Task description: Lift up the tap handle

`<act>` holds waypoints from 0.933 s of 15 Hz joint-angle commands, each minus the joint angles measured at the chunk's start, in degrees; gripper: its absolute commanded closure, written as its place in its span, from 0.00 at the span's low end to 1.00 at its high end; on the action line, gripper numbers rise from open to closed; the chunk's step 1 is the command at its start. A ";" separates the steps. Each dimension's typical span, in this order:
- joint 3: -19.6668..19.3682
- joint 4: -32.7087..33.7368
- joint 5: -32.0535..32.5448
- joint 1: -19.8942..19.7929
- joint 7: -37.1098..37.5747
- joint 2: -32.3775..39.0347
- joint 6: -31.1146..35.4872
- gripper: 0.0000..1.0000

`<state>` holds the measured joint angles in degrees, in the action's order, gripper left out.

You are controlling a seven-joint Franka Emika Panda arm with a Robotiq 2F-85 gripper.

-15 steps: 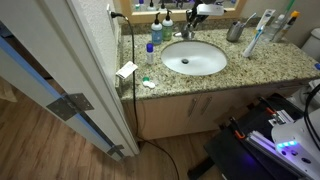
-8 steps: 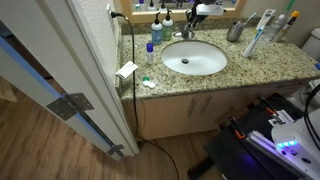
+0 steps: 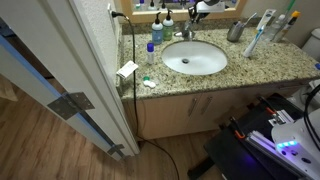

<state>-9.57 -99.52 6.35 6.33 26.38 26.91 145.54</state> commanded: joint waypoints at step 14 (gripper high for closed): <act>-11.40 -6.69 9.03 4.78 26.28 -6.04 7.09 0.93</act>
<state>-14.95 -101.46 9.52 11.03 47.27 26.25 151.88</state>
